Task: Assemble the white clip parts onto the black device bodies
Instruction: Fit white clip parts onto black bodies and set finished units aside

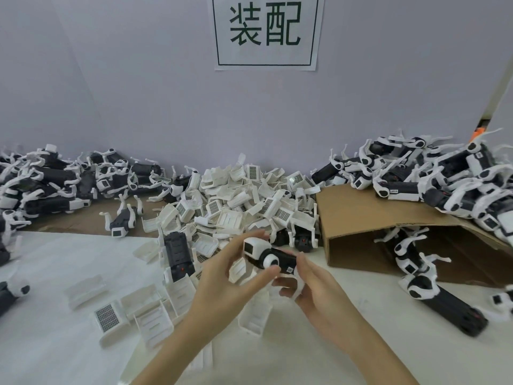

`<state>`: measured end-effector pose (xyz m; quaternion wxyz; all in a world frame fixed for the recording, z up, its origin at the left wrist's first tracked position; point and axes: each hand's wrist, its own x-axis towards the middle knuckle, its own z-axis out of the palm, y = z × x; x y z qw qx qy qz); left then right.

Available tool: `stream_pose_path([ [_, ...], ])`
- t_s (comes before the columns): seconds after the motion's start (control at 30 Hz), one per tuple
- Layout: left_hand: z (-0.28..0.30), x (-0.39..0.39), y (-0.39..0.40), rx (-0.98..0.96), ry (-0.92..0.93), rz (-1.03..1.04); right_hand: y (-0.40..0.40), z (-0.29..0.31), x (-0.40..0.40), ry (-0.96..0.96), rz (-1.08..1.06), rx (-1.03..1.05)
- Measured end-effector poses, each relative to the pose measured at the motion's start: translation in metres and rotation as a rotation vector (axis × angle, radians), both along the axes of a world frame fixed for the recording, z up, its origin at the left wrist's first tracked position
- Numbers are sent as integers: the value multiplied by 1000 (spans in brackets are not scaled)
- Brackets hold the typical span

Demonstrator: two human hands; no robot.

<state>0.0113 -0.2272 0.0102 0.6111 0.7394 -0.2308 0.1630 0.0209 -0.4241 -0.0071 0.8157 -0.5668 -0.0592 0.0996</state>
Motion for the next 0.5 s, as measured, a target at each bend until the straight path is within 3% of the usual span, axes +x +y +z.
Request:
stream_pose_path([
  [0.13, 5, -3, -1, -104, 106, -84, 1, -1, 2, 169, 49, 84],
  [0.23, 5, -4, -4, -132, 154, -91, 2, 0, 2, 180, 28, 176],
  [0.37, 3, -1, 1, -52, 266, -17, 2, 4, 2, -1, -98, 247],
  [0.43, -1, 0, 3, 25, 302, -44, 2, 4, 0, -113, -106, 153],
  [0.5, -7, 2, 5, 105, 195, -1, 1, 2, -2, -221, -80, -14],
])
